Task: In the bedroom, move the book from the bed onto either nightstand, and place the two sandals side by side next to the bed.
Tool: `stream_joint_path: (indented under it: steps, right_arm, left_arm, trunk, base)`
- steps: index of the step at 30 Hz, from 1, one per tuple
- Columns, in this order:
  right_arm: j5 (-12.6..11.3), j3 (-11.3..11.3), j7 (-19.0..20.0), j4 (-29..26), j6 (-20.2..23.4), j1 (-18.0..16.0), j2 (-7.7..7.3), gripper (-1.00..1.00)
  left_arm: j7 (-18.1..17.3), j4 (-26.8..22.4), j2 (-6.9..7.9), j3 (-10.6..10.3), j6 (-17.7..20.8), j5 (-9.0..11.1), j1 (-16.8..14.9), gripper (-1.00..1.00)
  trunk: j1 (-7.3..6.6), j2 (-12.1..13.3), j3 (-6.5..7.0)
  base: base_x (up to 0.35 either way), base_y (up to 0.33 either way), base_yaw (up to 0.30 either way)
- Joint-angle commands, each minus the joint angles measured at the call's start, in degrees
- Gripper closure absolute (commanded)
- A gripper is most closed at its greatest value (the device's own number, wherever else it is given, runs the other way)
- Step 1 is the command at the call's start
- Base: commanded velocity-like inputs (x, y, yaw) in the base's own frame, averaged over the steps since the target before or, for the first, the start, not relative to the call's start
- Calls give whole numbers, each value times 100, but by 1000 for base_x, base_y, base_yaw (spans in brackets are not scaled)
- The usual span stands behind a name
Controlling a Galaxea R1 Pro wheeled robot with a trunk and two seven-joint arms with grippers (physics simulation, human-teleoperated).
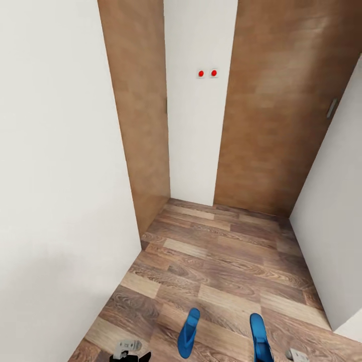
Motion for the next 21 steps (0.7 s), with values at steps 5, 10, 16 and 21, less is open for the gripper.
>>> stream_joint_path:
  steps: [5,10,16,21]
  right_arm:
    - [55,-52,25,-5,25,-4,3,100]
    - [55,-52,25,-6,25,-5,3,100]
    - [55,-52,25,-6,25,-4,2,100]
    - [55,-52,17,-4,25,-4,3,100]
  left_arm:
    - [-27,2,0,9,9,52,-1,-100]
    - [-26,2,-1,9,9,52,-1,-100]
    - [-26,2,1,9,9,52,-1,-100]
    - [-26,2,-1,9,9,52,-1,-100]
  trunk:
    - [-1,-2,-5]
    - [-1,-2,-5]
    - [-1,-2,-5]
    - [-1,-2,-5]
  base:
    - [0,0,-275]
    - [0,0,-275]
    - [0,0,-275]
    - [0,0,-275]
